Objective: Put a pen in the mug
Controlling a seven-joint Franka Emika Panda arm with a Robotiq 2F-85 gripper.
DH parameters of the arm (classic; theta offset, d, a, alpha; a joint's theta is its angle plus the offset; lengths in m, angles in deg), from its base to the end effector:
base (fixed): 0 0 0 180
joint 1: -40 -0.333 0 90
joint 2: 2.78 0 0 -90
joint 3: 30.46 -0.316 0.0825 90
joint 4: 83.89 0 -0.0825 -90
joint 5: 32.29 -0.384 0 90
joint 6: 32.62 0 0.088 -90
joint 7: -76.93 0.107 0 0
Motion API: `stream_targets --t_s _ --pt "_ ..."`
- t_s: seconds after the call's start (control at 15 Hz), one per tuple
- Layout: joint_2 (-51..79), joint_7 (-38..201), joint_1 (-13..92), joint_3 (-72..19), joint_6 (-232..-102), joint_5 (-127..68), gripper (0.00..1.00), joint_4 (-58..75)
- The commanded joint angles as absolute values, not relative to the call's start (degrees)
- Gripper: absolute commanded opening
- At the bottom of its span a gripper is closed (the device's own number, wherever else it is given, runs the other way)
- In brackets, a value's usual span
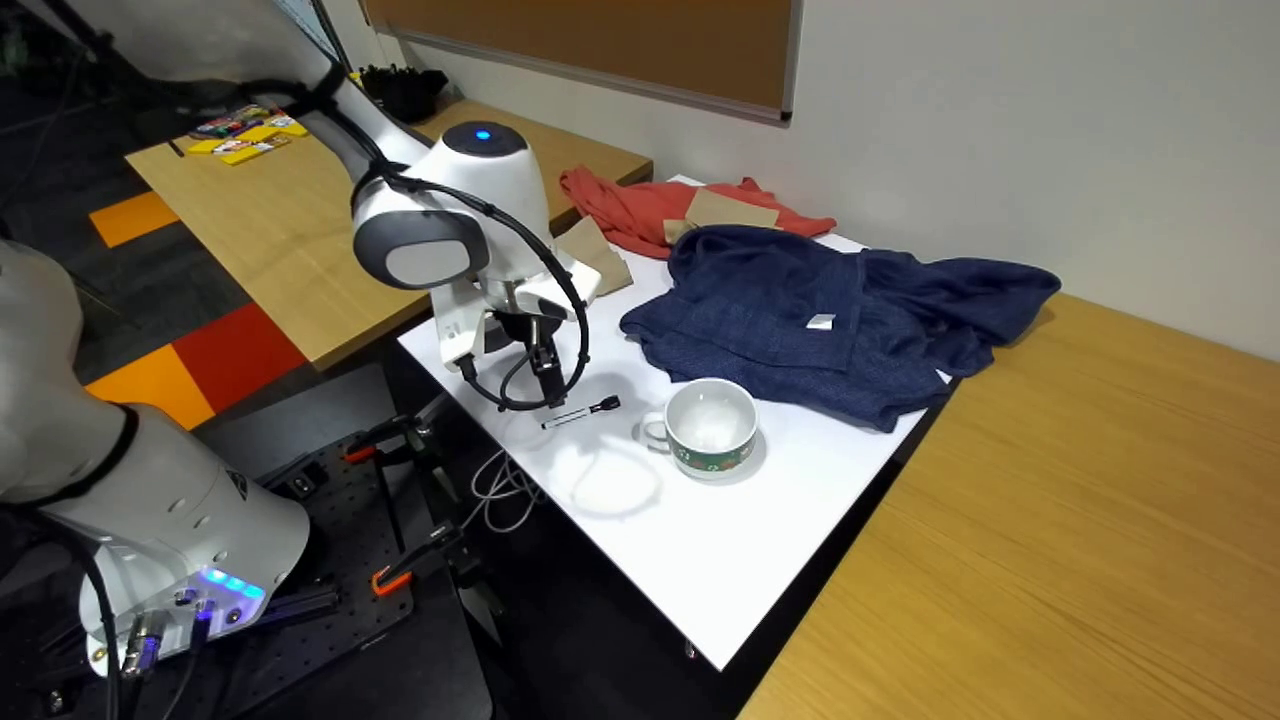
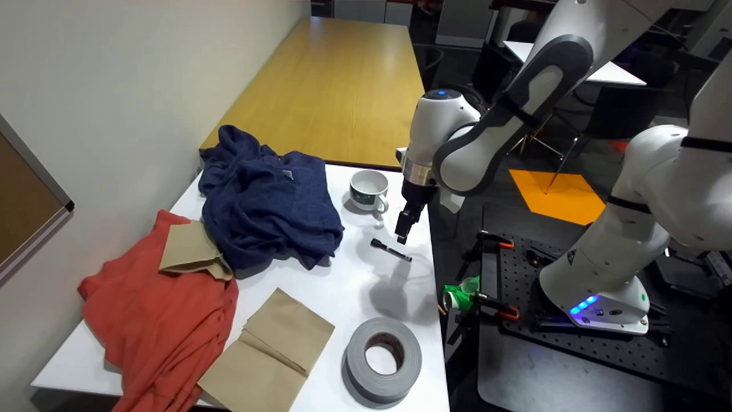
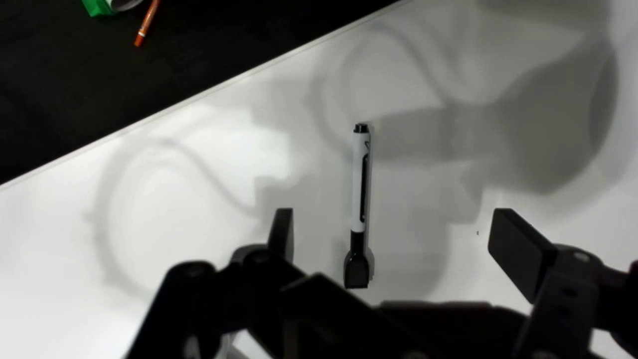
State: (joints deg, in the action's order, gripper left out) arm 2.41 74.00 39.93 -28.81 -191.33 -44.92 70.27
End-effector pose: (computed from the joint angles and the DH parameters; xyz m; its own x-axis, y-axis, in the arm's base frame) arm 0.4088 -0.0210 0.2017 0.9834 -0.1807 -0.0147 -0.1813 -0.9805 -0.0754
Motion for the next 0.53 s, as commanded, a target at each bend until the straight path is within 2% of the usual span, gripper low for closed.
stream_targets --t_s 0.0,0.47 --pt "8.0 77.17 40.03 -30.19 -195.66 -44.84 1.0 67.92" --pt "15.48 84.94 37.56 -27.87 -200.26 -39.4 1.0 64.7"
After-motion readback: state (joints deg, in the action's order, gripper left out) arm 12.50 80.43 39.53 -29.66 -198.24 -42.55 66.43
